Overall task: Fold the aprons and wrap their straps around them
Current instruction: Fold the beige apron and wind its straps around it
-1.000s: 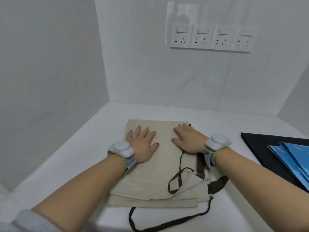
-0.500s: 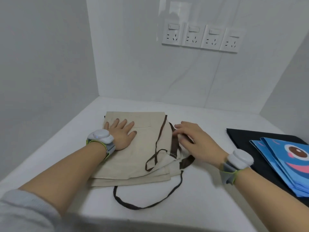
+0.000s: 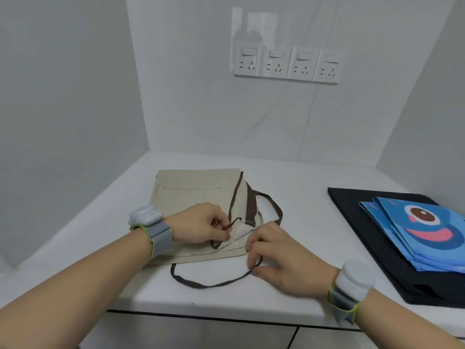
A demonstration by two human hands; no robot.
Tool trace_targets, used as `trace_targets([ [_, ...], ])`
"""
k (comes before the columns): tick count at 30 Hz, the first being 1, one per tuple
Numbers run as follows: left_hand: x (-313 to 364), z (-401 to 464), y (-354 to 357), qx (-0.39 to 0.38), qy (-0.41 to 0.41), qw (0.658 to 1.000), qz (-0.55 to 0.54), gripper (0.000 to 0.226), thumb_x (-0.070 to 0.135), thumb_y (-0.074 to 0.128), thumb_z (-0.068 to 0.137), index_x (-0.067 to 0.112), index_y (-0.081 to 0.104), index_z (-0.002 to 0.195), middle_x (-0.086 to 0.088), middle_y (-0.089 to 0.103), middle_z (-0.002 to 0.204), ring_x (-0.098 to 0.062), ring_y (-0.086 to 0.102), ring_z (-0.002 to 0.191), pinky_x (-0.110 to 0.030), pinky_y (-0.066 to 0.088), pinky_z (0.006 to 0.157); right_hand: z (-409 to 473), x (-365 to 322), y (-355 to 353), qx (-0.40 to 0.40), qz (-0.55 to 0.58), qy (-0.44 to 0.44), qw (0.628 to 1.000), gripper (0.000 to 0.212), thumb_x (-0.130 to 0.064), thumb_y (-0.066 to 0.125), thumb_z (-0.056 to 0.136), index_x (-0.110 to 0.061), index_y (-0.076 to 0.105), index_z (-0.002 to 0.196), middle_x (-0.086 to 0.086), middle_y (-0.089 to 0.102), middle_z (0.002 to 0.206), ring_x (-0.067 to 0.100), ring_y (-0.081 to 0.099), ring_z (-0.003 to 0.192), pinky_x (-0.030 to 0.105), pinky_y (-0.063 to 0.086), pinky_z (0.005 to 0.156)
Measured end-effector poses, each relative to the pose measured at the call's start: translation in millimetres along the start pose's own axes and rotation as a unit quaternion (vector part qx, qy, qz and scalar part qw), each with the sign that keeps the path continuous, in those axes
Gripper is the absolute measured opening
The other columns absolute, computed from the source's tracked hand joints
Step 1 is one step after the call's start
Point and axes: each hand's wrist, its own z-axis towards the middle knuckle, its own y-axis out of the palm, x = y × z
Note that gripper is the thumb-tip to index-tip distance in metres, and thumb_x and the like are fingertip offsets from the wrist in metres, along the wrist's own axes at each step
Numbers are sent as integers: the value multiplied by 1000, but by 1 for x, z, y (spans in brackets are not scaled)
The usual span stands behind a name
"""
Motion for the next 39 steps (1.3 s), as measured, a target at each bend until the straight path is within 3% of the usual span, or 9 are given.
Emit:
trace_targets([
  [3,6,-3,-6,31,-2,999,-42,7,32,74,83,26,74,82,4,59,74,-3,46,61,-16,38,62,-1,-5,0,-3,4,-7,1000,2,-22,61,89,-23,59,87,-12,54,104,9,44,106,28,39,95],
  [7,17,0,-25,143,-13,990,-6,9,29,68,87,30,76,85,11,49,52,-5,45,53,-20,35,58,-4,-13,-9,23,208,106,972,6,-12,54,91,-18,52,92,-3,69,85,12,59,89,33,45,88],
  [11,29,5,-40,203,-57,977,13,20,19,60,87,30,76,85,10,55,46,-6,53,47,-17,38,54,-3,-9,-23,60,359,125,923,12,-5,58,84,-6,54,95,10,60,64,21,55,66,26,44,74],
  [14,39,10,-45,221,-76,969,-75,24,12,51,87,25,71,85,4,71,60,-15,69,52,-21,48,55,-7,0,-37,85,448,142,879,18,1,62,77,0,58,94,14,57,66,24,51,62,25,45,68],
  [17,49,24,-38,243,-42,956,-159,26,5,51,85,20,72,84,4,75,81,-14,73,66,-31,56,63,-16,13,-51,137,528,148,825,17,5,61,76,1,59,92,16,52,64,24,48,60,28,51,76],
  [25,103,69,26,78,25,954,-290,33,-7,41,85,3,71,96,-11,72,99,-26,74,82,-39,57,82,-71,50,-80,272,632,228,689,14,5,58,76,-7,58,83,11,48,68,20,42,56,41,49,86],
  [29,116,84,49,32,18,973,-226,31,2,41,90,8,71,96,-4,73,99,-23,73,73,-17,49,51,-103,72,-99,345,635,276,634,16,4,51,79,-9,59,84,11,50,71,16,40,51,35,45,77],
  [34,113,96,59,38,69,994,-79,23,12,49,94,19,71,97,6,71,95,4,62,56,-8,41,55,-94,90,-112,338,546,392,659,20,5,51,90,-2,65,103,12,65,82,12,41,49,30,46,67],
  [39,115,84,58,12,121,992,-23,20,13,51,95,18,67,105,11,69,93,18,51,59,-4,35,58,-16,76,-122,327,497,357,720,19,7,57,87,0,65,102,16,71,91,13,33,46,25,41,51],
])
